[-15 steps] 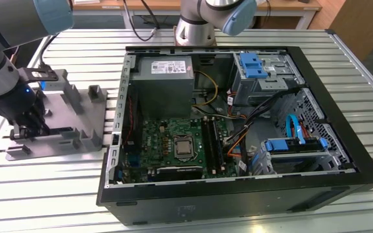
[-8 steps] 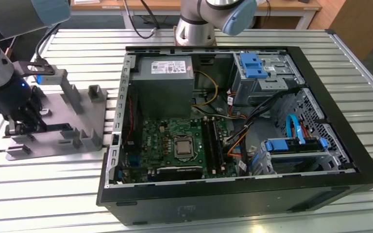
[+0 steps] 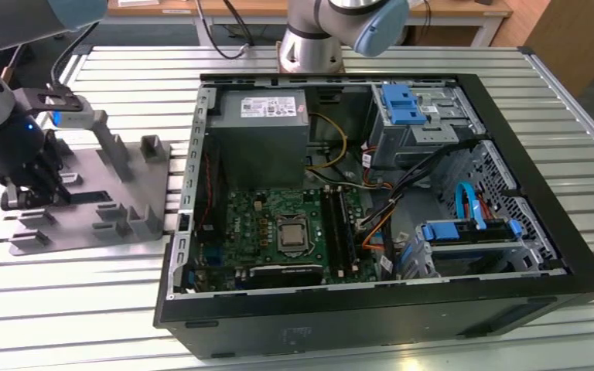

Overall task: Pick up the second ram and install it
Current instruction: 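Pick up the second ram and move it above second insertion slot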

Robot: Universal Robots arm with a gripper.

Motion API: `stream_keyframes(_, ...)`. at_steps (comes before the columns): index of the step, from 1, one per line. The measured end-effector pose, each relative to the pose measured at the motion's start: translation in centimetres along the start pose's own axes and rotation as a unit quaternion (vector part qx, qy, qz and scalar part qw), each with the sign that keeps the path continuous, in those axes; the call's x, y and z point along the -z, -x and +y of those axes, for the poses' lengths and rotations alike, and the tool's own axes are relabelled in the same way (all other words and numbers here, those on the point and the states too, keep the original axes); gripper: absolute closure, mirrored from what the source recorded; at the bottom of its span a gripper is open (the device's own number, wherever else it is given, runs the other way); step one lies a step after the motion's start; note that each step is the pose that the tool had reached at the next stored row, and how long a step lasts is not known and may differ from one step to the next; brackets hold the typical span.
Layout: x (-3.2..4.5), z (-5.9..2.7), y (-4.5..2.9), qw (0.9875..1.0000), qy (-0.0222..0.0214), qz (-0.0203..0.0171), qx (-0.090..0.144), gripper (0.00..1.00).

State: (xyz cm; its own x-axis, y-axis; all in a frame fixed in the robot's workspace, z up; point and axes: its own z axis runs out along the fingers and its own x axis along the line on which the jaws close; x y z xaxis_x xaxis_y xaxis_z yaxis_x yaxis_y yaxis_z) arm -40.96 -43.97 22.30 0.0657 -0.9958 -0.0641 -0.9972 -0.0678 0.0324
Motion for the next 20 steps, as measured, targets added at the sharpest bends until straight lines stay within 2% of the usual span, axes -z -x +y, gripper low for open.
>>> stream_keyframes(20, 2.29, 0.07, 0.15, 1.0, -0.0005, -0.006, 0.0, 0.86)
